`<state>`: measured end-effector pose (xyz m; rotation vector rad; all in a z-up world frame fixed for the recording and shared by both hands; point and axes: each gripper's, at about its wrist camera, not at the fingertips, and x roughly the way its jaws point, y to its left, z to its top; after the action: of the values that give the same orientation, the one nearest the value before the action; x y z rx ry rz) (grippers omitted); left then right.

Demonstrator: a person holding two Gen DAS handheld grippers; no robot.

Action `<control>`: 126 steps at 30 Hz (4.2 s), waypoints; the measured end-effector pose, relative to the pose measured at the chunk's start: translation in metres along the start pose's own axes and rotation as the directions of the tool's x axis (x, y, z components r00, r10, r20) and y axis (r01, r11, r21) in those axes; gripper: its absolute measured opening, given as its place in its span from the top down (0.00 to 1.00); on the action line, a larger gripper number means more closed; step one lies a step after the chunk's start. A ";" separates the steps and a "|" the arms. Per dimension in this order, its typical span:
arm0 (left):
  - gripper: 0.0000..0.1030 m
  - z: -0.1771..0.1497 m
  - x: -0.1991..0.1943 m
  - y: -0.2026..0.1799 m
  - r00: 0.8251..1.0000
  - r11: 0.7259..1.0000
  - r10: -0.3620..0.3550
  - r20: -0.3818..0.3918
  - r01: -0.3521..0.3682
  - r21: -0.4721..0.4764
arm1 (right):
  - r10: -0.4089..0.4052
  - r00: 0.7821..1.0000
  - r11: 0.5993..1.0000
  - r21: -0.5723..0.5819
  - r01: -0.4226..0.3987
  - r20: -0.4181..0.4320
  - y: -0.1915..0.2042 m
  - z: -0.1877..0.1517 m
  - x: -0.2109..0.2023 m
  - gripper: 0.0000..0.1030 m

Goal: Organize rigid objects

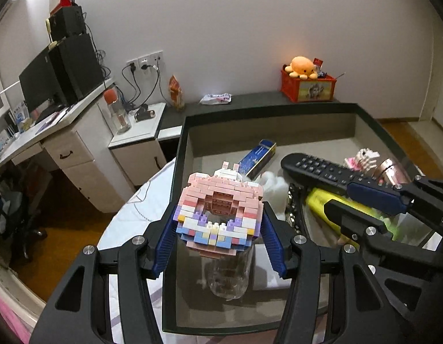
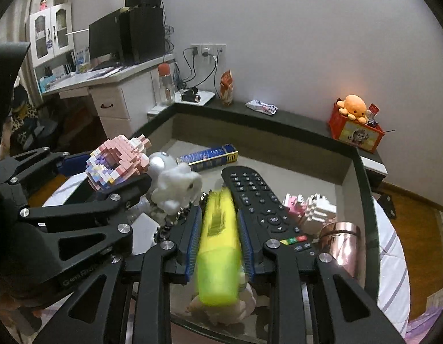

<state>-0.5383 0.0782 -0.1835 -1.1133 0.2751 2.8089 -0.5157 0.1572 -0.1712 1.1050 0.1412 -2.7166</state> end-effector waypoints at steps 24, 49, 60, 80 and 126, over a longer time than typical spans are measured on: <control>0.07 -0.001 -0.066 0.012 0.988 0.998 -0.017 0.155 0.025 -0.054 | -0.104 0.987 0.993 0.070 0.096 0.120 -0.021 -0.007 -0.061 0.16; 0.00 -0.051 -0.288 0.031 0.869 0.992 0.069 0.490 -0.010 -0.122 | -0.151 0.879 0.988 0.109 0.114 0.453 0.020 -0.035 -0.250 0.00; 0.00 -0.086 -0.371 0.034 0.826 0.991 0.072 0.559 0.005 -0.135 | -0.165 0.814 0.986 0.101 0.130 0.557 0.054 -0.061 -0.334 0.00; 0.00 -0.165 -0.484 0.029 0.747 0.988 0.125 0.653 -0.030 -0.154 | -0.213 0.739 0.976 0.104 0.191 0.639 0.122 -0.126 -0.421 0.00; 0.00 -0.192 -0.508 0.024 0.723 0.985 0.134 0.678 -0.025 -0.168 | -0.320 0.647 0.944 0.181 0.275 0.692 0.146 -0.159 -0.462 0.00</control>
<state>-0.0452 -0.0019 0.0311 0.0080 0.0363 3.1082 -0.0520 0.1121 0.0360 -0.0696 0.1232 -3.2396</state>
